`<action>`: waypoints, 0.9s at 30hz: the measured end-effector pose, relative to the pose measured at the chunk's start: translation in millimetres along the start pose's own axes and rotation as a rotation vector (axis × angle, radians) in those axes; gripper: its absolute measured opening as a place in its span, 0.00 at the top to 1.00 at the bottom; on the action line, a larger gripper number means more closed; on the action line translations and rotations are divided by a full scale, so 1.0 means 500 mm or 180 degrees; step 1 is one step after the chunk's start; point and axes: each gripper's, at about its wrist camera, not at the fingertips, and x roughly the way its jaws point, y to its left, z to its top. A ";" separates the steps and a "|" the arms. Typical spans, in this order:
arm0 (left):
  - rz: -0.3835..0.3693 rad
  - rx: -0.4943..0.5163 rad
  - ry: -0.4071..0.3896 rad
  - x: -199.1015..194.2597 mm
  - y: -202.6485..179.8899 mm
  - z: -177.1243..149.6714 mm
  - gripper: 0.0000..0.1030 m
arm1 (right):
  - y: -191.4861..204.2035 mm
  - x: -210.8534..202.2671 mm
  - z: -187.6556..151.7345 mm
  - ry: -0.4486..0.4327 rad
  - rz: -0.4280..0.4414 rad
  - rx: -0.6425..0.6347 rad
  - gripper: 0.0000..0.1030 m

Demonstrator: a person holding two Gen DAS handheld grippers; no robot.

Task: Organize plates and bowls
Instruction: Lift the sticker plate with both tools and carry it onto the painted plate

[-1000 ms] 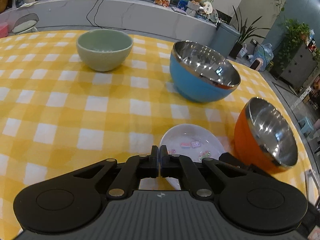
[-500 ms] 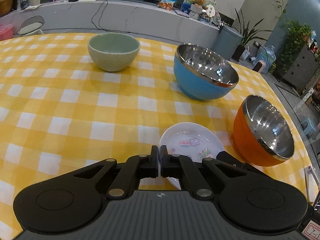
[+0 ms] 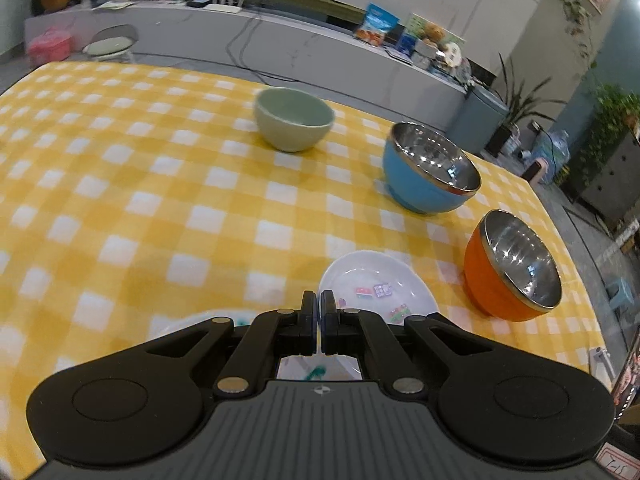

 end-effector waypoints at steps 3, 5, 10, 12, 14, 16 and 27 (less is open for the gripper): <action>0.0076 -0.0075 -0.0021 -0.032 0.014 -0.016 0.99 | 0.018 -0.019 -0.015 0.0077 0.0080 -0.0103 1.00; 0.0116 -0.0115 -0.0044 -0.053 0.023 -0.025 0.99 | 0.029 -0.029 -0.023 0.0111 0.0139 -0.0163 1.00; 0.0202 -0.0194 -0.0066 -0.096 0.043 -0.045 0.99 | 0.055 -0.060 -0.041 0.0167 0.0301 -0.0303 1.00; 0.0221 -0.0237 -0.0085 -0.110 0.053 -0.054 0.99 | 0.063 -0.069 -0.051 0.0198 0.0350 -0.0371 1.00; 0.0234 -0.0263 -0.0092 -0.121 0.061 -0.065 0.99 | 0.068 -0.078 -0.061 0.0241 0.0398 -0.0428 1.00; 0.0251 -0.0290 -0.0081 -0.127 0.069 -0.076 0.99 | 0.071 -0.084 -0.071 0.0291 0.0443 -0.0462 1.00; 0.0333 -0.0525 -0.0025 -0.108 0.120 -0.106 0.99 | 0.078 -0.057 -0.108 0.0585 0.0552 -0.0464 1.00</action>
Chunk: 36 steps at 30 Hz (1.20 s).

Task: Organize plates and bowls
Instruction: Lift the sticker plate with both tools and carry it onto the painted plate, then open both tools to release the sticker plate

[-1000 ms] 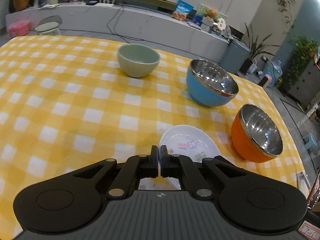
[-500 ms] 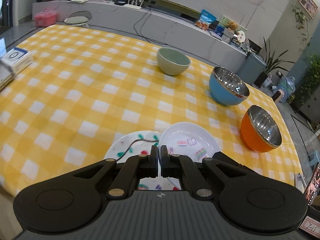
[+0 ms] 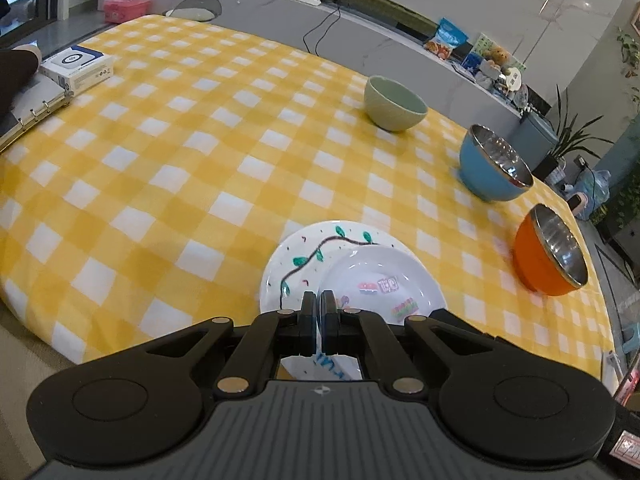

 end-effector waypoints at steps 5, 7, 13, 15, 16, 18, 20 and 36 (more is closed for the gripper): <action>-0.0008 -0.0056 0.0013 0.021 0.012 0.000 0.99 | -0.007 0.021 0.002 0.0005 0.0038 -0.0009 1.00; -0.0009 -0.0073 0.0025 0.027 0.016 0.000 0.99 | -0.012 0.030 0.004 0.0037 0.0055 0.0042 1.00; -0.0022 -0.0004 -0.0022 0.038 0.014 -0.002 0.99 | -0.019 0.039 0.006 -0.0011 0.0085 0.0051 1.00; -0.0012 0.0017 -0.0003 0.045 0.013 -0.003 0.98 | -0.020 0.045 0.006 -0.0004 0.0067 0.0052 1.00; 0.0004 0.0032 -0.0001 0.048 0.012 -0.004 0.98 | -0.021 0.048 0.005 0.0005 0.0051 0.0050 1.00; 0.0030 0.0070 0.0007 0.051 0.010 -0.006 0.98 | -0.022 0.049 0.003 -0.0006 0.0059 0.0035 1.00; 0.0027 0.0090 0.0002 0.051 0.009 -0.007 0.97 | -0.018 0.050 0.003 -0.0006 0.0048 -0.0009 0.99; -0.0027 0.0099 -0.0268 0.009 0.003 0.010 0.68 | -0.003 0.017 0.018 -0.0234 -0.0058 -0.0230 0.72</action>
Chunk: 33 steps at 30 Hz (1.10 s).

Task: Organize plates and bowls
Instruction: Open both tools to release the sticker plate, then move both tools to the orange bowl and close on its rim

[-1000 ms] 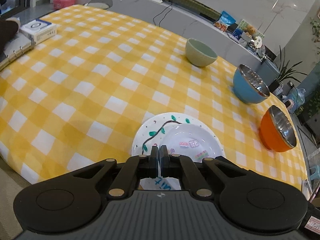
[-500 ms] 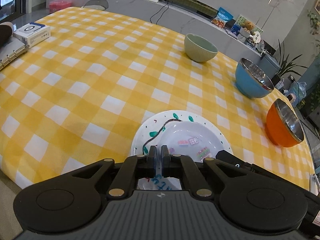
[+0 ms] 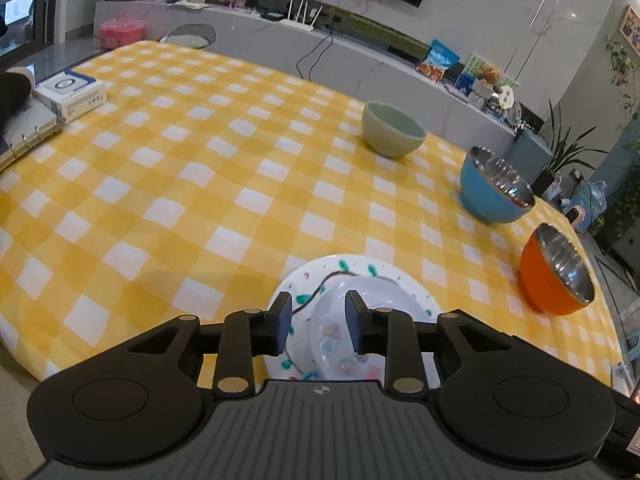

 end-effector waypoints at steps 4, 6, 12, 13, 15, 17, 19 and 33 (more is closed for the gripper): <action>-0.0041 0.0080 -0.0033 -0.016 -0.027 0.011 0.64 | -0.004 -0.016 0.021 -0.0012 -0.0186 -0.0025 0.67; -0.0067 0.0137 -0.0032 -0.022 -0.045 0.016 0.62 | -0.009 -0.025 0.038 -0.0010 -0.0278 -0.0012 0.66; -0.0237 0.0386 0.0062 -0.026 -0.124 0.033 0.58 | -0.034 -0.044 0.095 0.0079 -0.0515 -0.0163 0.61; -0.0266 0.0422 0.0070 -0.025 -0.135 0.034 0.58 | -0.040 -0.047 0.106 0.0098 -0.0551 -0.0196 0.61; -0.0339 0.0498 0.0072 -0.022 -0.167 0.040 0.56 | -0.058 -0.056 0.133 0.0106 -0.0641 -0.0250 0.59; -0.0405 0.0560 0.0078 -0.015 -0.200 0.049 0.54 | -0.075 -0.064 0.158 0.0097 -0.0734 -0.0291 0.59; -0.0461 0.0608 0.0066 -0.007 -0.229 0.058 0.49 | -0.095 -0.072 0.187 0.0115 -0.0828 -0.0372 0.52; -0.0709 0.0836 0.0058 0.106 -0.377 0.070 0.37 | -0.276 -0.092 0.265 -0.0221 -0.1354 0.0067 0.40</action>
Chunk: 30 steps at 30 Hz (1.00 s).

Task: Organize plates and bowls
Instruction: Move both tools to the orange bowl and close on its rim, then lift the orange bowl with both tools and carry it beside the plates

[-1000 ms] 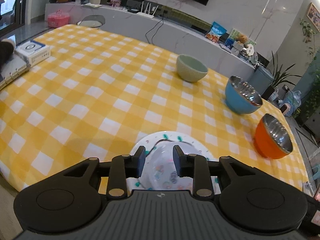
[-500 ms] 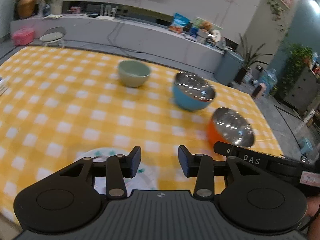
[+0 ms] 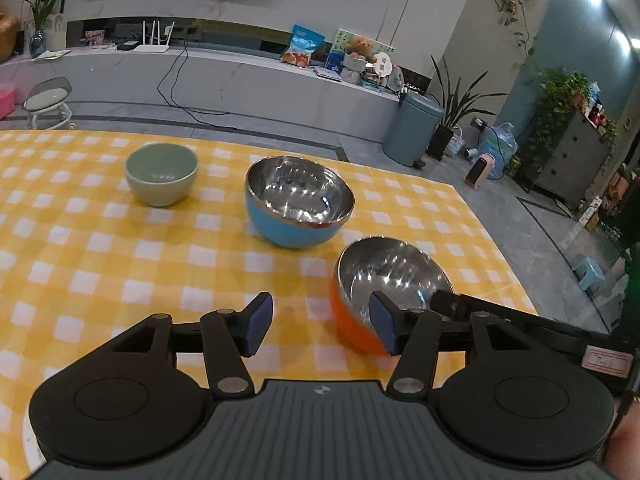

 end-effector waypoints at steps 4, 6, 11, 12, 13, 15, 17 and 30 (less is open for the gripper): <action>-0.0018 0.0025 0.0066 0.039 -0.013 0.009 0.35 | -0.023 0.026 0.016 0.0036 -0.0068 0.0181 0.38; 0.0003 0.0075 0.0074 0.061 -0.020 0.011 0.35 | -0.030 0.042 0.020 0.0050 -0.0103 0.0261 0.37; 0.0069 0.0003 0.0167 0.113 -0.021 0.017 0.35 | -0.049 0.081 0.016 0.0216 -0.0112 0.0474 0.38; 0.0058 -0.0013 0.0197 0.123 -0.022 0.017 0.35 | -0.051 0.087 0.015 0.0249 -0.0117 0.0485 0.38; 0.0044 -0.0023 0.0225 0.132 -0.022 0.017 0.35 | -0.053 0.092 0.013 0.0273 -0.0126 0.0489 0.39; 0.0006 -0.0009 0.0260 0.148 -0.026 0.016 0.36 | -0.055 0.102 0.010 0.0317 -0.0123 0.0504 0.39; -0.0002 0.0020 0.0294 0.163 -0.031 0.014 0.37 | -0.057 0.108 0.008 0.0354 -0.0101 0.0537 0.41; 0.0015 -0.0044 0.0471 0.206 -0.029 0.010 0.84 | -0.065 0.133 0.000 0.0479 0.0065 0.0619 0.74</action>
